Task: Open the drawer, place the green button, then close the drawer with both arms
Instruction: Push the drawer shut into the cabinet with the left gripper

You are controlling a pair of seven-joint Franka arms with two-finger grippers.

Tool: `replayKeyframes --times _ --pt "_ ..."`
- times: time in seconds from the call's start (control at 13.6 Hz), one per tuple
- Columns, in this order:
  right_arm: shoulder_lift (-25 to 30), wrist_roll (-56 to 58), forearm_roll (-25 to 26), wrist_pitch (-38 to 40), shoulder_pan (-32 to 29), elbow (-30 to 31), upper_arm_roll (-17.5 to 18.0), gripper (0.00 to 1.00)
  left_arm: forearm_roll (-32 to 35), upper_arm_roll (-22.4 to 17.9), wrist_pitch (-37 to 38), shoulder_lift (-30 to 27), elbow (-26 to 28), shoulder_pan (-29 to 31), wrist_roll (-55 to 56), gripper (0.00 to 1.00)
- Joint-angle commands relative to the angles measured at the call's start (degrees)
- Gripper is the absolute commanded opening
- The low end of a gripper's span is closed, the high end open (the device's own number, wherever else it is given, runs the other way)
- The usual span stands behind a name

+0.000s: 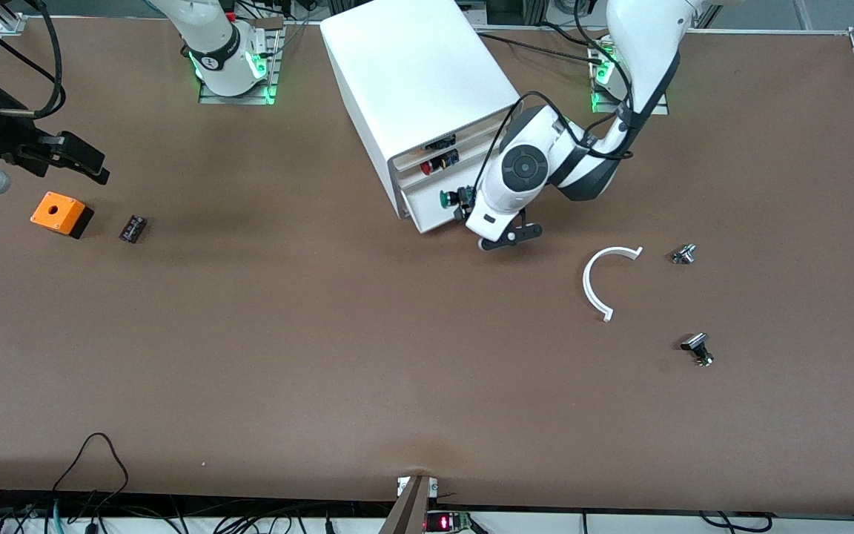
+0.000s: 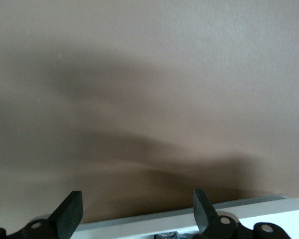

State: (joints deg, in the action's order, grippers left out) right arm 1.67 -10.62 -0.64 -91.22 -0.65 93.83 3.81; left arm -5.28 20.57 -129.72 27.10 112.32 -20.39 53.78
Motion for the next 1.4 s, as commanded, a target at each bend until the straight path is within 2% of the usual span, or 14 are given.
replayKeyframes --times 0.0,0.29,0.81,1.32 --pt "-0.2 -0.4 0.3 1.5 -1.3 -1.4 1.3 0.99 0.7 1.5 1.3 -1.4 1.2 -0.5 1.5 0.98" --pt "-0.1 -0.3 0.1 1.3 -1.4 -1.4 1.3 0.99 -0.2 2.9 4.6 -1.4 1.1 -0.4 1.7 0.98" --pt "-0.3 0.9 1.5 1.0 -0.7 -1.5 1.4 0.99 -4.8 4.1 4.7 0.1 1.1 -0.8 1.7 0.98" --pt "-0.3 1.6 1.3 1.3 -0.8 -1.5 1.3 0.99 -4.2 3.8 4.7 -0.5 -0.2 0.6 -0.5 0.99"
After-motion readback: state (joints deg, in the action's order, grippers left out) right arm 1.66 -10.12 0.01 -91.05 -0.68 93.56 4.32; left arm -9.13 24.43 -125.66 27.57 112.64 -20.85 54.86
